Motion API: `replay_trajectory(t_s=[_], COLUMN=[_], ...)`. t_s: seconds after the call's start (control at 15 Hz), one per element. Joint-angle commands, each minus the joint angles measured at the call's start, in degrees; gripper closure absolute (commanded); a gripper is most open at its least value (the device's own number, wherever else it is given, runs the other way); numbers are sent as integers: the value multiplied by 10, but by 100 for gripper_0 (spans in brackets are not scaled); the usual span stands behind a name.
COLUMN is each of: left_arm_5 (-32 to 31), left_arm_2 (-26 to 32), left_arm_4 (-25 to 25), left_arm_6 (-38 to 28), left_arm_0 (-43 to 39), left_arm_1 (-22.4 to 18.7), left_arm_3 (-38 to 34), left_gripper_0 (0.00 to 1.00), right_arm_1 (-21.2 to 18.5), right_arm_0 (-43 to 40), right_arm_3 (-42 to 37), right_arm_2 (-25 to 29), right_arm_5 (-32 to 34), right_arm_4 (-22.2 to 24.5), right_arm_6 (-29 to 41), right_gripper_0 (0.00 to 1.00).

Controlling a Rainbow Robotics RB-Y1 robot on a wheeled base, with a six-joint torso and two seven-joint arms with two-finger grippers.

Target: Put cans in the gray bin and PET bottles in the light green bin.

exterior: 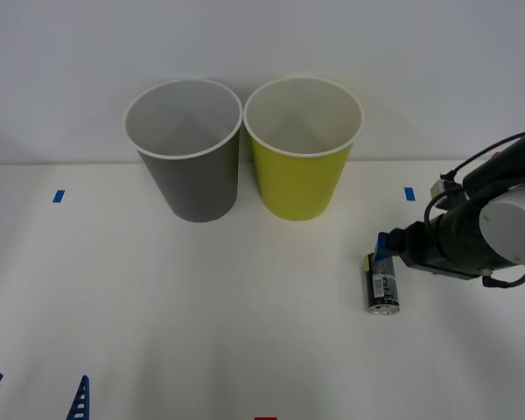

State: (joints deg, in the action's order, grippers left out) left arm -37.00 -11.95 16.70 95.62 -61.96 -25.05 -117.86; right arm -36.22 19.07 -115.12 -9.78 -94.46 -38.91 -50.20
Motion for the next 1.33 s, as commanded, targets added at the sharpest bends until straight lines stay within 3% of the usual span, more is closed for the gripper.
replay_trajectory(t_s=[0.07,0.4,0.67,1.33], left_arm_5=[0,0,0,0], left_arm_2=[0,0,0,0], left_arm_4=[0,0,0,0], left_arm_6=[0,0,0,0], left_arm_0=[0,0,0,0], left_arm_1=[0,0,0,0], left_arm_3=[0,0,0,0], left_gripper_0=[0,0,0,0], right_arm_1=[0,5,40,42], right_arm_0=[18,33,54,61], right_arm_3=[39,83,118,143], right_arm_2=[-16,-77,-80,-116], right_arm_5=[16,40,40,55], right_arm_4=[14,40,31,66], right_arm_6=[-9,-9,-8,-4], right_gripper_0=[0,0,0,0])
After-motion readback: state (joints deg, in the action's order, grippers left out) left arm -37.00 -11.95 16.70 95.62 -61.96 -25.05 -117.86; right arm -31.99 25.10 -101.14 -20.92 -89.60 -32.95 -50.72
